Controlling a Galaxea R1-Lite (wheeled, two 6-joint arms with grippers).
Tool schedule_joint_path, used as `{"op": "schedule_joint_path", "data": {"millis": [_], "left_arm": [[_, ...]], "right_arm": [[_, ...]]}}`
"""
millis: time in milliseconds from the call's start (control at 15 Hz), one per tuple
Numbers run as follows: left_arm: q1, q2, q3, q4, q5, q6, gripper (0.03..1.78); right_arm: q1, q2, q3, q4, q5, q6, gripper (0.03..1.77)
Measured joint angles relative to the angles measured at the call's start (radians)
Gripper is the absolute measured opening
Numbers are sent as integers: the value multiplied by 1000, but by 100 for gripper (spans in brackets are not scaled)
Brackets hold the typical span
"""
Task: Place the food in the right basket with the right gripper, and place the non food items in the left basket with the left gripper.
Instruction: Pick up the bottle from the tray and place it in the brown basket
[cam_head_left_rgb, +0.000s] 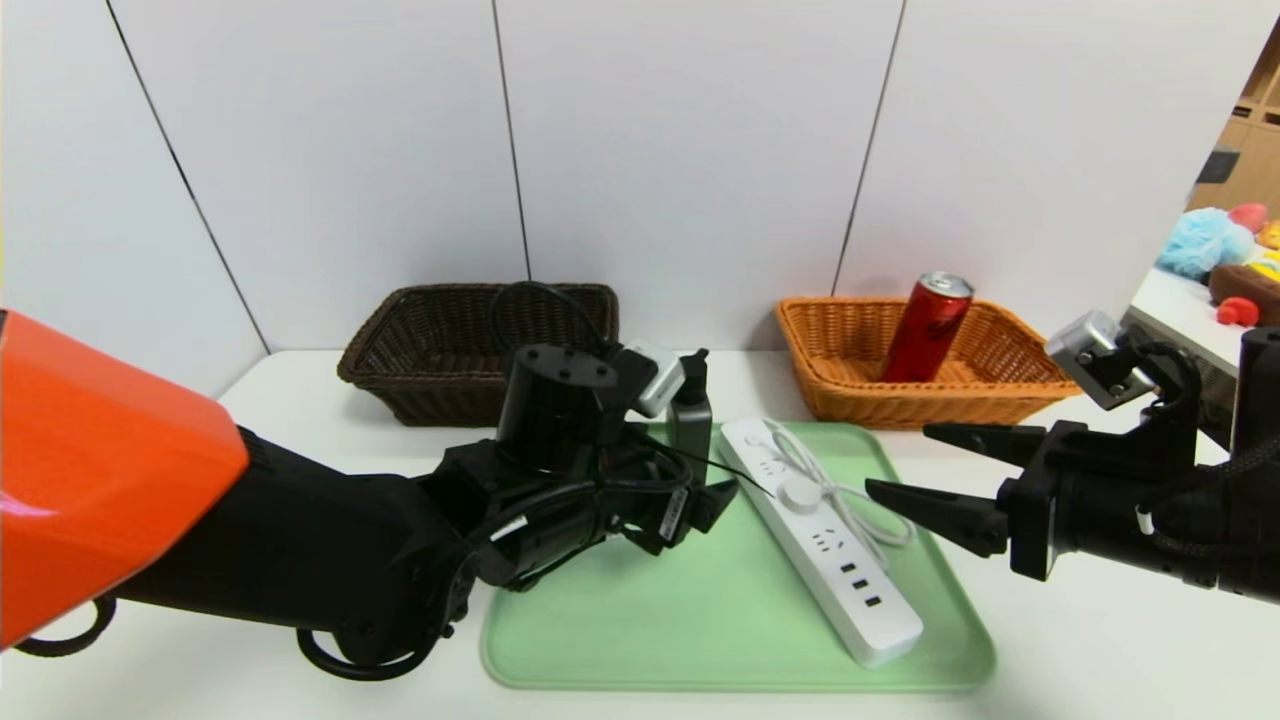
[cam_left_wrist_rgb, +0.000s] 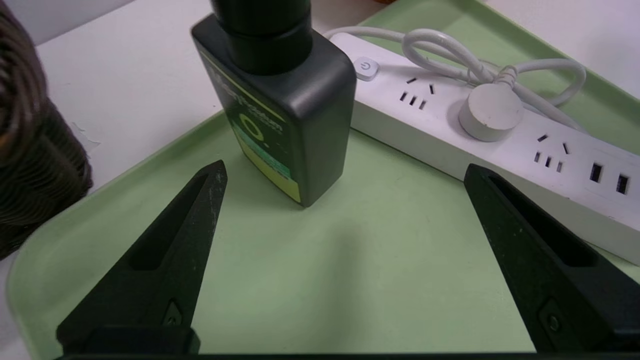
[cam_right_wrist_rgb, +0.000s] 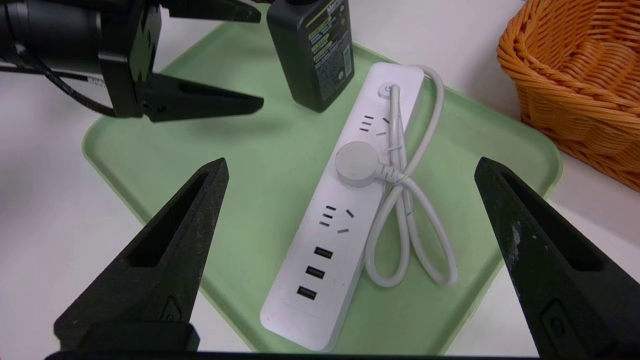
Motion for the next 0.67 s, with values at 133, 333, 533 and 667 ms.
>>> {"op": "schedule_joint_path", "data": {"millis": [133,333,533,667], "left_arm": [[-5,29,-20,-3,11,-5,169],[-12,61,-56,-4,72,-8,169],[-25,95,-93,-42,161,-7,169],[-32,109,-103,-51,174,-8,169]], "right_arm": [[0,18,0,-3,0,-3,170],[2,34,-1,-3,0,-5,170],[3,37,0,-3,0,-5,170],[3,36,4,-4,1,-6,170]]}}
